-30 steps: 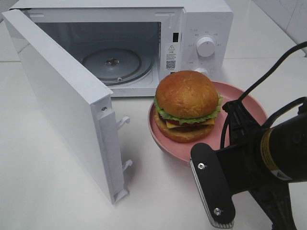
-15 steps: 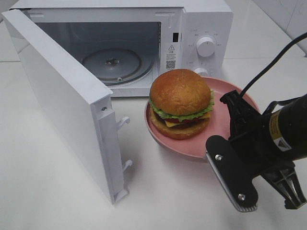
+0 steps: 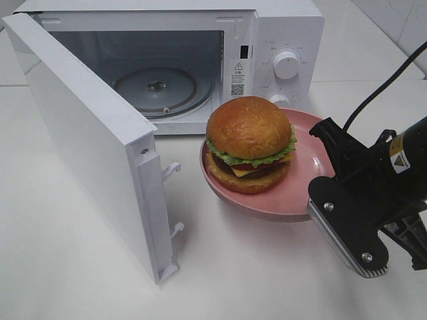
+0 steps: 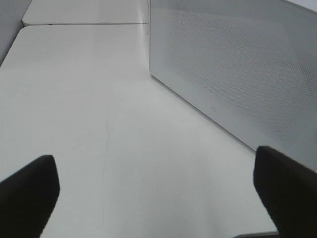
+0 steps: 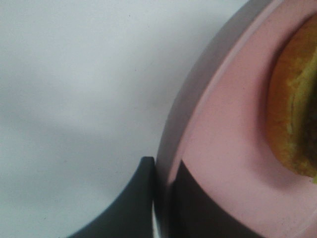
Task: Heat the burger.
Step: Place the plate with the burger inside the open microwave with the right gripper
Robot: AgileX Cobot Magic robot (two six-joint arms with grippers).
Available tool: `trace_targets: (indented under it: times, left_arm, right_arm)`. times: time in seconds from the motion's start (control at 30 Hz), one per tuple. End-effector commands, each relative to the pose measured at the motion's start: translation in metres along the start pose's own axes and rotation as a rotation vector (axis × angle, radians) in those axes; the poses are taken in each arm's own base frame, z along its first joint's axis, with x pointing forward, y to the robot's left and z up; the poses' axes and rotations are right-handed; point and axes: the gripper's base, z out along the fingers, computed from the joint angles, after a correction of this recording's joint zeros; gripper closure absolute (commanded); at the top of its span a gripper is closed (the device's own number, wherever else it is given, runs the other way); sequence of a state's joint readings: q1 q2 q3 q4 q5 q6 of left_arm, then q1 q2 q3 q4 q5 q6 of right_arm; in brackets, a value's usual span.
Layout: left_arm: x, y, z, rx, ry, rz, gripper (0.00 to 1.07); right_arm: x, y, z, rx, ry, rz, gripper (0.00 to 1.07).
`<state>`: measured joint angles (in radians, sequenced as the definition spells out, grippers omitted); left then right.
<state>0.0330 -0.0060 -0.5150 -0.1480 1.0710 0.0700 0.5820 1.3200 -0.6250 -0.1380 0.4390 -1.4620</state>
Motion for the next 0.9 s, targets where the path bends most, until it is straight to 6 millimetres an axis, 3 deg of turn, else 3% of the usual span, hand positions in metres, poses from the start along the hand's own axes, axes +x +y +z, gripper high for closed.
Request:
trace_targets:
  times: [0.03,0.3,0.37,0.9]
  left_arm:
    - [0.001,0.0,-0.002,-0.004,-0.021,0.001,0.07]
    - [0.001,0.0,-0.002,-0.004,-0.021,0.001,0.07]
    - [0.001,0.0,-0.002,-0.004,-0.021,0.001,0.07]
    - [0.001,0.0,-0.002,-0.004,-0.021,0.001,0.07]
  right_arm:
    - [0.0,-0.01,-0.004,0.065,-0.026,-0.033,1.07]
    - [0.0,-0.013,0.005,0.04,-0.02,-0.045,1.07]
    - [-0.001,-0.027,0.005,0.06,-0.028,-0.031,1.07]
    - [-0.004,-0.073,0.029,0.06,-0.06,-0.005,1.07]
